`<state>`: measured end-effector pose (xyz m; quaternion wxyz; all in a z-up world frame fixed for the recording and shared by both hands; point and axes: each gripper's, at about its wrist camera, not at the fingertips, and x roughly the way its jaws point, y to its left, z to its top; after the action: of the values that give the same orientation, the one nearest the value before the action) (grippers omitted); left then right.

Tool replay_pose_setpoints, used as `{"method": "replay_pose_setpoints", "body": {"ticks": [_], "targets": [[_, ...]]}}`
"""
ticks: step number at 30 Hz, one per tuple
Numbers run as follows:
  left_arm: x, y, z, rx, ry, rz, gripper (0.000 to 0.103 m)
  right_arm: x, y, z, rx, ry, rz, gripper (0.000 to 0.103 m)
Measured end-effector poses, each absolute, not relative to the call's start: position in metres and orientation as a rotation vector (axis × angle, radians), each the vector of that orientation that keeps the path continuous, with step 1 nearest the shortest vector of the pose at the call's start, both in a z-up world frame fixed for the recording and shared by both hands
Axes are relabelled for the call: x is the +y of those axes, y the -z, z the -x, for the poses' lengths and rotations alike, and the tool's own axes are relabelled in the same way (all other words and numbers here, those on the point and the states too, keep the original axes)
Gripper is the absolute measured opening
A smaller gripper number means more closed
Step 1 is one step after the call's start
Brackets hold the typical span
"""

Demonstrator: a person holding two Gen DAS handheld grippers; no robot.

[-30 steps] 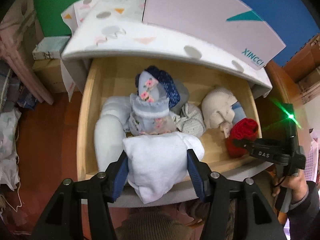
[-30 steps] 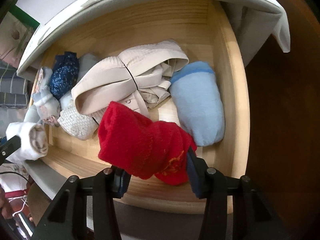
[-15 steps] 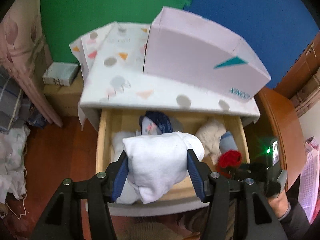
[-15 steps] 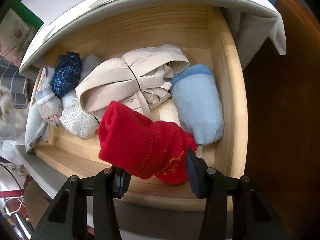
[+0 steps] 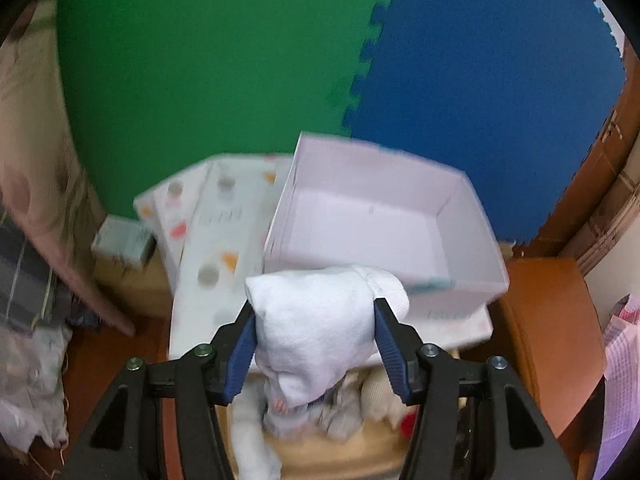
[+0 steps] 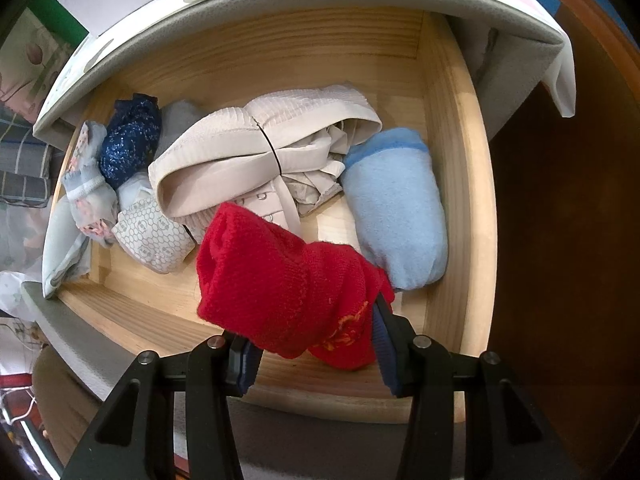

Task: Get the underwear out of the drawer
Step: 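Lift the white underwear into the white box with the left tool while the right tool grasps red underwear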

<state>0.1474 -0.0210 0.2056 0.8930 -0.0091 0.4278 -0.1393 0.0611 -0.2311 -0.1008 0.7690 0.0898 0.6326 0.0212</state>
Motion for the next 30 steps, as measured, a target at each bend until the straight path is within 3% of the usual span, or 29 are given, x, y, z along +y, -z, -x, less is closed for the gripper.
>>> {"method": "replay_pose_setpoints", "body": {"ticks": [6,13,20,30], "targets": [[-0.055,-0.224,-0.201,0.849,0.31,-0.007,0.057,-0.227,0.104,-0.063,1.377,-0.044,-0.178,0.044],[-0.085,-0.174,-0.259,0.968,0.292,-0.035,0.057,-0.227,0.103,-0.063,1.379,-0.05,-0.175,0.044],[-0.088,-0.13,-0.269,1.025,0.231,-0.082,0.057,-0.227,0.106,-0.064,1.392,-0.063,-0.177,0.045],[-0.077,-0.119,-0.25,1.053,0.178,-0.064,0.057,-0.227,0.105,-0.064,1.389,-0.061,-0.188,0.045]]}}
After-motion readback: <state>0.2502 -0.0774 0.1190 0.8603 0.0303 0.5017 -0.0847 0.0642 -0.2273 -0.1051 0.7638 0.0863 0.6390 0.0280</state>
